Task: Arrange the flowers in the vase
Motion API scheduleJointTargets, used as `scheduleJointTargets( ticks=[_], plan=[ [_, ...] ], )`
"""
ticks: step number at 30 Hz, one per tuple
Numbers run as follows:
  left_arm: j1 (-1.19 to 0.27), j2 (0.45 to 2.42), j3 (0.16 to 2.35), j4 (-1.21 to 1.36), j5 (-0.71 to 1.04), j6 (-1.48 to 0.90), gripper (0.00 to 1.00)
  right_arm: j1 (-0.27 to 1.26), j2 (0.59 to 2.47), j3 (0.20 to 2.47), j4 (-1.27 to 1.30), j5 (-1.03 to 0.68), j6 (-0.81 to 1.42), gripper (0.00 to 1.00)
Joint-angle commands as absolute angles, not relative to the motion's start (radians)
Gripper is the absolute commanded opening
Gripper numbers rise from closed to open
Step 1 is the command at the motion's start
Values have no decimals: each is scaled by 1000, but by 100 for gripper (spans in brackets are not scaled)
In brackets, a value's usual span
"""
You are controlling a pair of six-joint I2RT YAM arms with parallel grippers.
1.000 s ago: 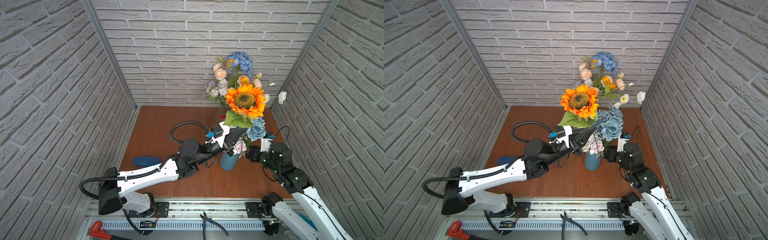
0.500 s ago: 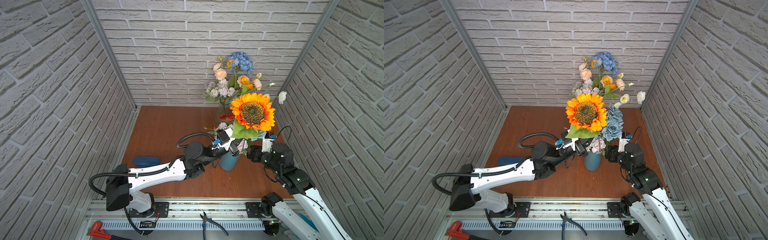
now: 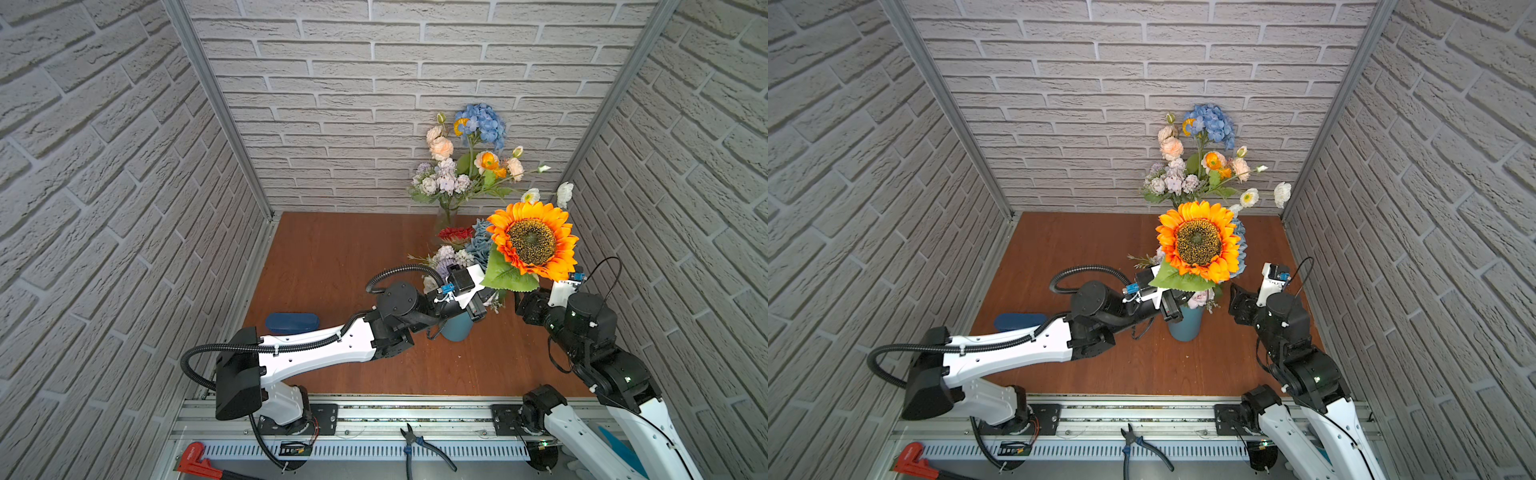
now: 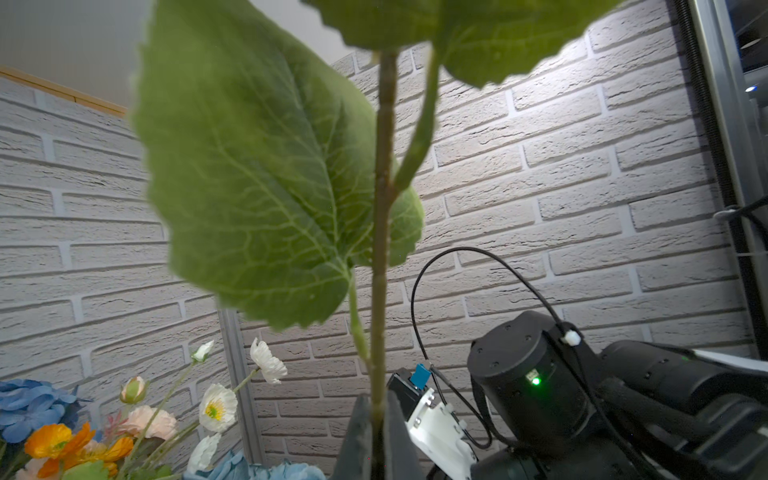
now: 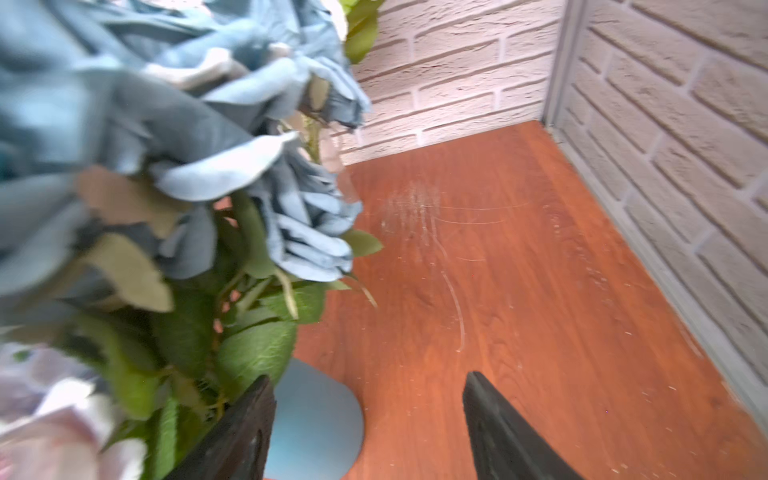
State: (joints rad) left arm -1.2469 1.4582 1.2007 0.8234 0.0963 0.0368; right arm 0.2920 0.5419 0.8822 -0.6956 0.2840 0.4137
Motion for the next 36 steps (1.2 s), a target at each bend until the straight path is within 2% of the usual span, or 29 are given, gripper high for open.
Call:
scheduleJointTargets(
  ticks=[1, 8, 12, 16, 23, 28, 33, 36],
  plan=[
    [-1257, 1453, 1255, 780, 136, -9, 0, 298, 535, 884, -674, 373, 404, 74],
    [-1269, 1493, 1318, 697, 142, 95, 0, 297, 544, 880, -634, 373, 393, 75],
    [-1269, 1517, 1403, 570, 237, 131, 0, 297, 546, 869, -620, 369, 391, 75],
    [-1269, 1560, 1491, 445, 329, 120, 0, 296, 543, 867, -610, 367, 389, 75],
    [-1256, 1598, 1532, 453, 371, 48, 0, 296, 524, 887, -607, 328, 361, 73],
    [-1205, 1580, 1515, 420, 336, 28, 0, 297, 471, 948, -630, 179, 270, 67],
    [-1175, 1540, 1472, 402, 285, 27, 0, 295, 456, 1021, -683, 39, 246, 53],
    [-1149, 1524, 1449, 414, 270, 4, 0, 296, 459, 1048, -715, -65, 235, 53]
  ],
)
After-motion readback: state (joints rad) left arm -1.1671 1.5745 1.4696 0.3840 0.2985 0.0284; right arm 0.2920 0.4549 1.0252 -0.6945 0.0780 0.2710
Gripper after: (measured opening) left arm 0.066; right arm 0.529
